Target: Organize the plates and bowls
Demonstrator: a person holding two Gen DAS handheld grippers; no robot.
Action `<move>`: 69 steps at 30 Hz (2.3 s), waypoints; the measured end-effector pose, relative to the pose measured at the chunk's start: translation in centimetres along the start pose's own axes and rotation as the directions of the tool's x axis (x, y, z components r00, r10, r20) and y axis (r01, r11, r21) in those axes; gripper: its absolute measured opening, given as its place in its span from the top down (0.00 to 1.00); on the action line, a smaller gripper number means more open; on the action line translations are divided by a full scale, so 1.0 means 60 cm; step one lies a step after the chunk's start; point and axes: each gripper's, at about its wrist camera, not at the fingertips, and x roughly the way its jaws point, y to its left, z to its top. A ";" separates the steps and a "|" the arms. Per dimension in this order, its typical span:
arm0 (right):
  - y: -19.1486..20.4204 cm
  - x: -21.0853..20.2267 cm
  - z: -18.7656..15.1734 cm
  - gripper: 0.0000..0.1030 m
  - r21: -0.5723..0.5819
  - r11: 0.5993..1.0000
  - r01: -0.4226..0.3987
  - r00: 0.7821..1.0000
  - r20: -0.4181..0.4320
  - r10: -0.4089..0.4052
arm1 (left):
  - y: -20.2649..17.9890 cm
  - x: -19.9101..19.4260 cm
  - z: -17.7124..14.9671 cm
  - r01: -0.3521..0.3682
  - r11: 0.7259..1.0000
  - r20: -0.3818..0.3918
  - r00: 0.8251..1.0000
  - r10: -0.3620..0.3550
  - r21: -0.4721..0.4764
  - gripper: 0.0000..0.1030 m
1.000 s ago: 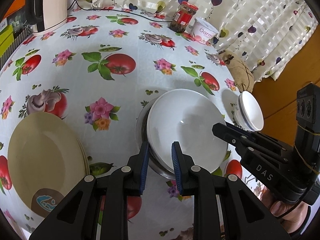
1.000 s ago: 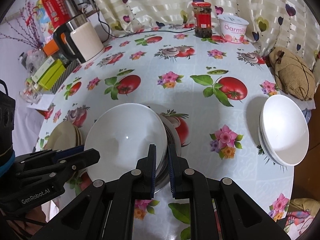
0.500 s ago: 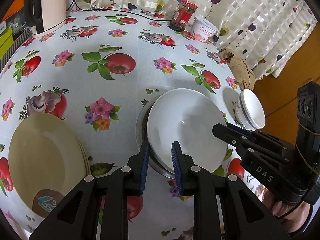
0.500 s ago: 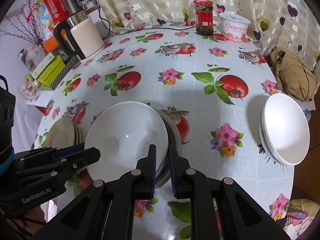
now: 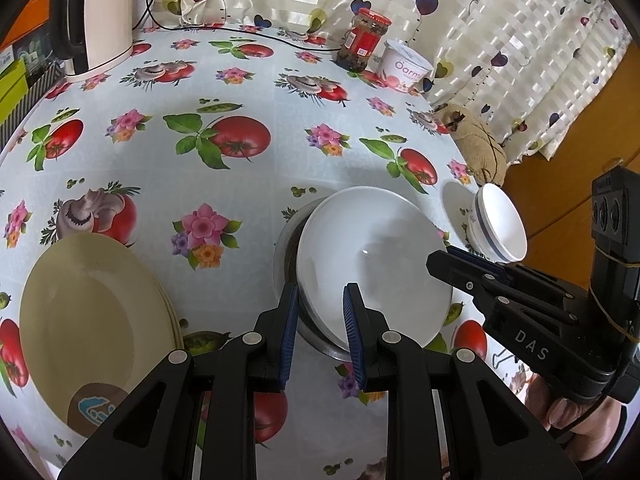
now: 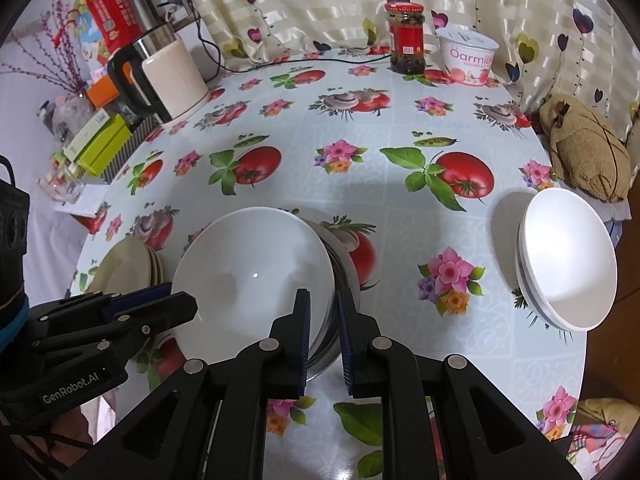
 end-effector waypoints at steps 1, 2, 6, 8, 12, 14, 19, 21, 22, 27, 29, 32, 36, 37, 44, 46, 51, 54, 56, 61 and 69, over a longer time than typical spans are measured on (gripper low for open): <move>-0.001 -0.001 0.000 0.86 0.001 1.000 -0.001 1.000 0.001 0.001 | 0.000 -0.001 0.001 0.002 1.000 0.004 1.000 -0.002 0.000 0.77; -0.001 -0.002 -0.001 0.86 0.001 1.000 -0.001 1.000 0.003 0.001 | 0.001 -0.001 0.000 0.002 1.000 0.007 1.000 -0.002 0.000 0.77; -0.004 -0.007 -0.001 0.86 0.002 1.000 -0.004 1.000 0.012 0.004 | 0.000 -0.003 -0.001 0.008 1.000 0.017 1.000 -0.008 0.007 0.77; -0.005 -0.007 -0.001 0.86 0.001 1.000 -0.005 1.000 0.012 0.005 | -0.002 -0.004 -0.001 0.005 1.000 0.019 1.000 -0.005 0.014 0.77; -0.003 -0.008 -0.002 0.86 -0.009 1.000 -0.009 1.000 0.009 0.009 | -0.001 -0.004 -0.001 0.006 1.000 0.016 1.000 -0.006 0.015 0.77; -0.003 -0.007 -0.002 0.86 -0.010 1.000 -0.008 1.000 0.009 0.008 | -0.002 -0.004 -0.001 0.005 1.000 0.015 1.000 -0.006 0.019 0.77; -0.002 -0.010 -0.001 0.86 -0.007 1.000 -0.011 1.000 0.014 0.011 | -0.001 -0.006 -0.001 0.006 1.000 0.018 1.000 -0.006 0.017 0.77; -0.004 -0.013 0.000 0.86 -0.003 1.000 -0.013 1.000 0.019 0.013 | 0.000 -0.008 0.000 0.004 1.000 0.023 1.000 -0.005 0.014 0.77; -0.006 -0.014 0.001 0.86 -0.001 1.000 -0.014 1.000 0.021 0.014 | 0.001 -0.010 0.001 0.002 1.000 0.028 1.000 -0.003 0.013 0.77; -0.015 -0.030 0.005 0.86 0.013 1.000 -0.013 0.999 0.047 0.012 | 0.003 -0.020 0.006 -0.001 1.000 0.046 0.999 0.000 0.011 0.77; -0.018 -0.037 0.006 0.86 0.015 1.000 -0.014 0.998 0.057 0.013 | 0.002 -0.023 0.007 0.000 1.000 0.054 0.999 -0.001 0.014 0.77; -0.022 -0.049 0.008 0.86 0.016 1.000 -0.014 0.997 0.075 0.013 | -0.004 -0.028 0.011 0.004 1.000 0.066 0.998 -0.006 0.024 0.77; -0.026 -0.062 0.011 0.86 0.020 1.000 -0.013 0.996 0.092 0.012 | -0.012 -0.034 0.015 0.010 0.999 0.079 0.997 -0.013 0.040 0.77; -0.027 -0.064 0.011 0.86 0.021 1.000 -0.014 0.995 0.095 0.012 | -0.014 -0.035 0.016 0.011 0.999 0.081 0.997 -0.015 0.043 0.77; -0.037 -0.076 0.012 0.86 0.032 0.999 -0.016 0.994 0.111 0.012 | -0.028 -0.036 0.022 0.014 0.998 0.090 0.996 -0.020 0.062 0.77; -0.041 -0.078 0.012 0.86 0.037 0.999 -0.017 0.993 0.115 0.013 | -0.034 -0.036 0.025 0.015 0.997 0.091 0.996 -0.022 0.070 0.77; -0.055 -0.088 0.011 0.85 0.052 0.999 -0.015 0.992 0.128 0.008 | -0.051 -0.035 0.031 0.024 0.996 0.095 0.995 -0.032 0.091 0.77; -0.066 -0.096 0.011 0.82 0.066 0.998 -0.009 0.990 0.140 0.000 | -0.066 -0.032 0.035 0.033 0.993 0.094 0.995 -0.044 0.110 0.77; -0.075 -0.102 0.012 0.82 0.075 0.997 -0.005 0.989 0.148 -0.007 | -0.076 -0.030 0.039 0.040 0.992 0.094 0.994 -0.052 0.123 0.77; -0.106 -0.119 0.012 0.81 0.109 0.994 0.016 0.985 0.169 -0.034 | -0.110 -0.020 0.047 0.062 0.986 0.083 0.994 -0.076 0.158 0.77; -0.162 -0.135 0.007 0.81 0.174 0.984 0.047 0.979 0.187 -0.080 | -0.161 0.003 0.059 0.094 0.975 0.059 0.992 -0.108 0.203 0.77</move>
